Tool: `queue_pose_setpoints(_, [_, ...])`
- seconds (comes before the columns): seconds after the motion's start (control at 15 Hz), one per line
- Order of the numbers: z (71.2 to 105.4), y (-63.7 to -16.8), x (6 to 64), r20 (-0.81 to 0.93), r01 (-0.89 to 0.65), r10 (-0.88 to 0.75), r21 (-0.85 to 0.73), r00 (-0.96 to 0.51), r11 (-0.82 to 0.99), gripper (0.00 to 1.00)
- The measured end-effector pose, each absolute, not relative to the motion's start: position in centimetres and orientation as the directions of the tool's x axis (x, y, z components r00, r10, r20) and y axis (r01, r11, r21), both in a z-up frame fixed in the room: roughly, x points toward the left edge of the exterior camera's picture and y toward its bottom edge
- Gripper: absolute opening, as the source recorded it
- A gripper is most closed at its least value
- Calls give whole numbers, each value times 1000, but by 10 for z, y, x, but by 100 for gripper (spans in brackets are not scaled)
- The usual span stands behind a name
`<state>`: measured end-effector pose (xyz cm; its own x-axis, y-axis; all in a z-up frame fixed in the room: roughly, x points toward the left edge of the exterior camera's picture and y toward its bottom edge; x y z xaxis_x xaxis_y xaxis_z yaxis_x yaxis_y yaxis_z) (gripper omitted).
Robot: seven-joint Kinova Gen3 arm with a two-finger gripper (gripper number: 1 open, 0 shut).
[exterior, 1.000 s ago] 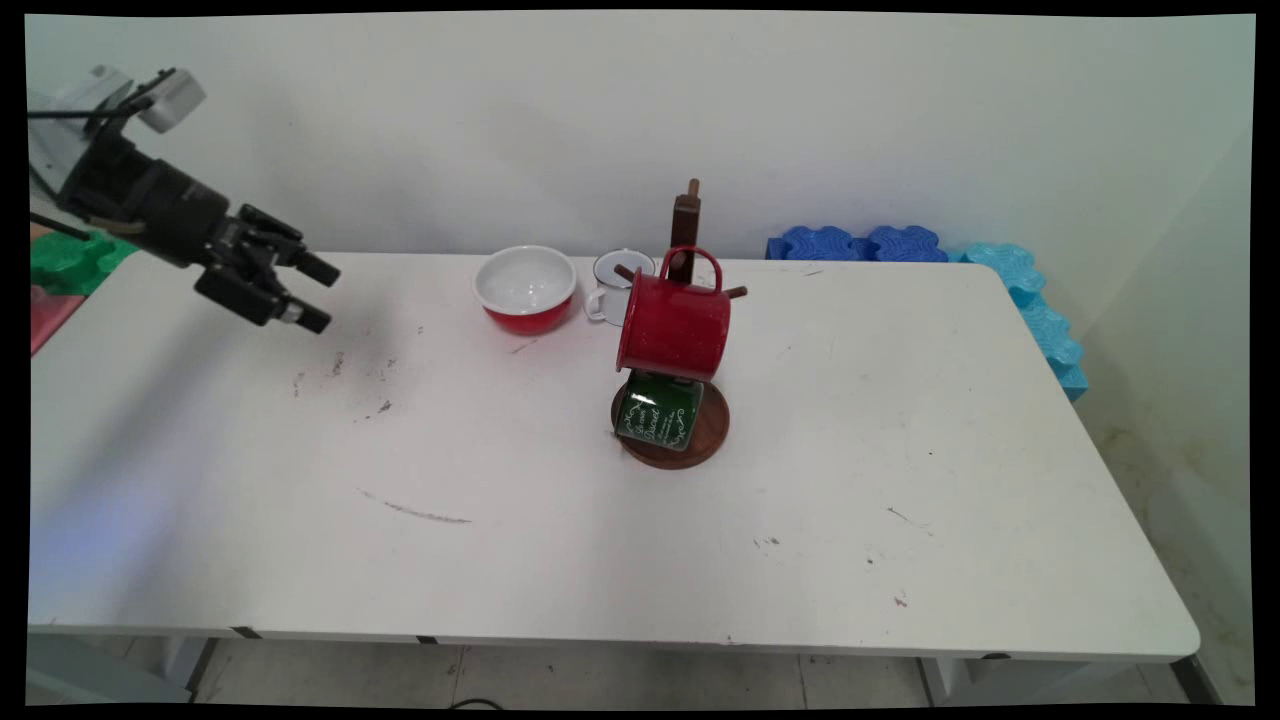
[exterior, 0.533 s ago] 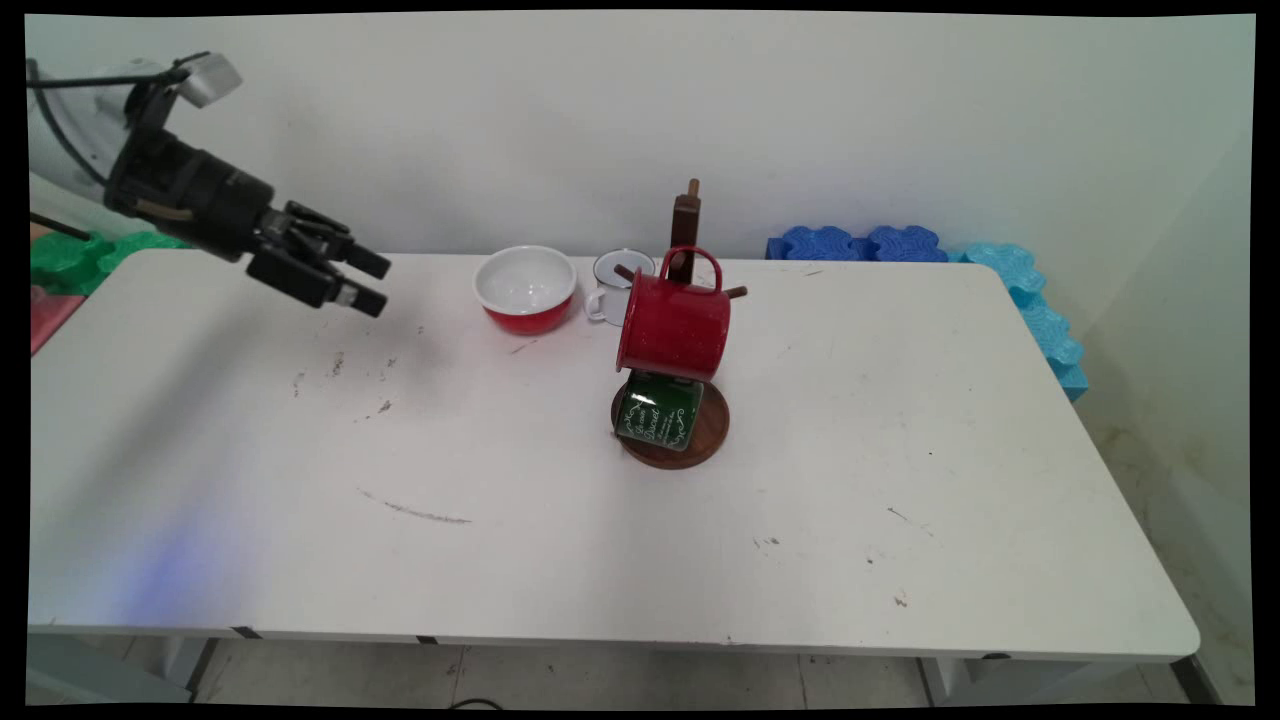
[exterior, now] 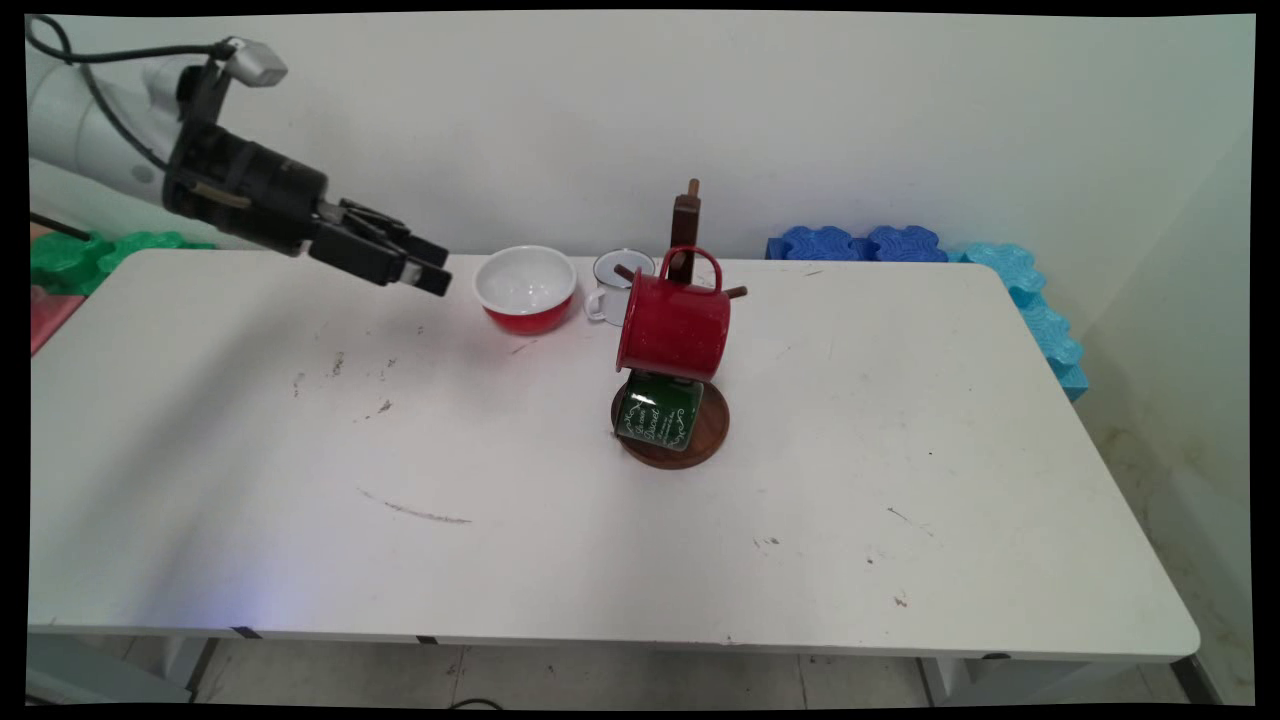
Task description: Pick up the red mug from the rack
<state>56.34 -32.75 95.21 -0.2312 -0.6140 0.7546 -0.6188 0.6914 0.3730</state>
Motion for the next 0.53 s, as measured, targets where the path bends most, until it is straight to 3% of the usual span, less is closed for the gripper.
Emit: queue_pose_setpoints(0.53, [940,-337,519,763,-592,-627,437,-155,677,100])
